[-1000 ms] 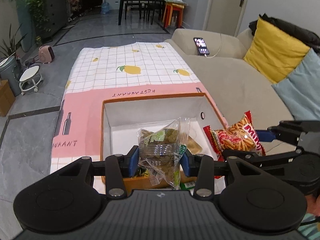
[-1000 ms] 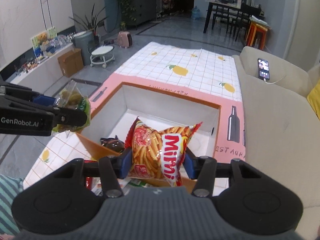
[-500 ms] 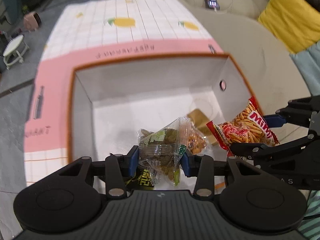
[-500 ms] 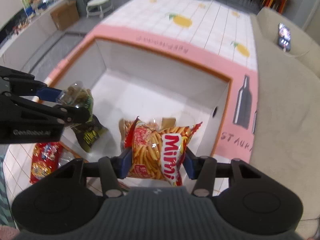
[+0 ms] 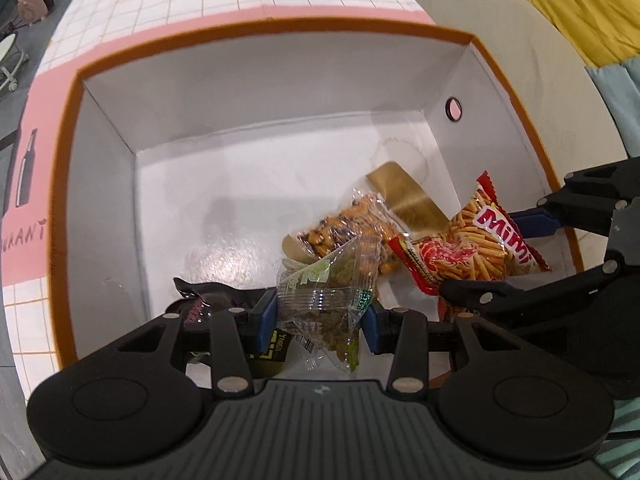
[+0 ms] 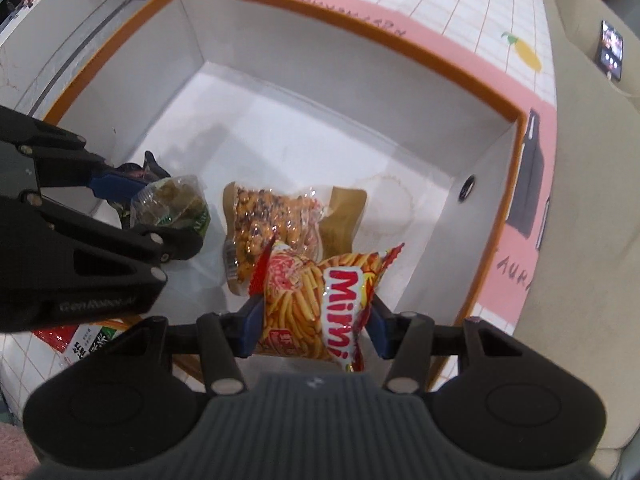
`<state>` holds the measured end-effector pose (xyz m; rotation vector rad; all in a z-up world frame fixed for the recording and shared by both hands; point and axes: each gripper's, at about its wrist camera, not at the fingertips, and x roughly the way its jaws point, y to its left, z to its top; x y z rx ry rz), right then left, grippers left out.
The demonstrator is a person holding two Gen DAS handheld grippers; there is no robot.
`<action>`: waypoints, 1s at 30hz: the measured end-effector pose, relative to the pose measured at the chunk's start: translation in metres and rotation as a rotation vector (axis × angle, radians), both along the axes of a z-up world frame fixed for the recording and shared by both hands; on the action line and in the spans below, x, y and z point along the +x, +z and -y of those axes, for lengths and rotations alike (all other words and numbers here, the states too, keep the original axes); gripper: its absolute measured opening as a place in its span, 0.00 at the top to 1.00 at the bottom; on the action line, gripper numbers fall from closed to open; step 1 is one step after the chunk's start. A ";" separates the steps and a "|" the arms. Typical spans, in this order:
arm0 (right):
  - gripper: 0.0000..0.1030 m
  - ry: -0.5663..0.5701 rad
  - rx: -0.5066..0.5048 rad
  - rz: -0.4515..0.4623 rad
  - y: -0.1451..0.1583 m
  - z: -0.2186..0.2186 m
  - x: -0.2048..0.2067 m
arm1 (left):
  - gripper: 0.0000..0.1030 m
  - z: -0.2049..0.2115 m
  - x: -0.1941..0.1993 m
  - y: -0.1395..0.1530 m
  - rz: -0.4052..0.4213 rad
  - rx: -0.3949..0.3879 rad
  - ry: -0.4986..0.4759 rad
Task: Organize snacks
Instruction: 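Open both grippers to release the bags into the box, then withdraw both tools from the box back toward the remaining snacks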
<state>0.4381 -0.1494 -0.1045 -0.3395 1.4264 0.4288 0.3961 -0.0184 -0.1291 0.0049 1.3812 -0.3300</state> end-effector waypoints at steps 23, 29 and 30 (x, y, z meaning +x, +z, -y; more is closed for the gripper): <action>0.33 -0.020 -0.061 0.008 0.009 -0.003 -0.007 | 0.27 -0.011 -0.008 0.019 0.050 0.028 0.039; 0.33 -0.020 -0.041 0.045 0.031 -0.004 -0.017 | 0.27 -0.010 -0.020 0.050 0.113 0.046 0.022; 0.33 -0.020 -0.037 0.055 0.035 -0.004 -0.018 | 0.27 -0.010 -0.024 0.056 0.126 0.046 0.023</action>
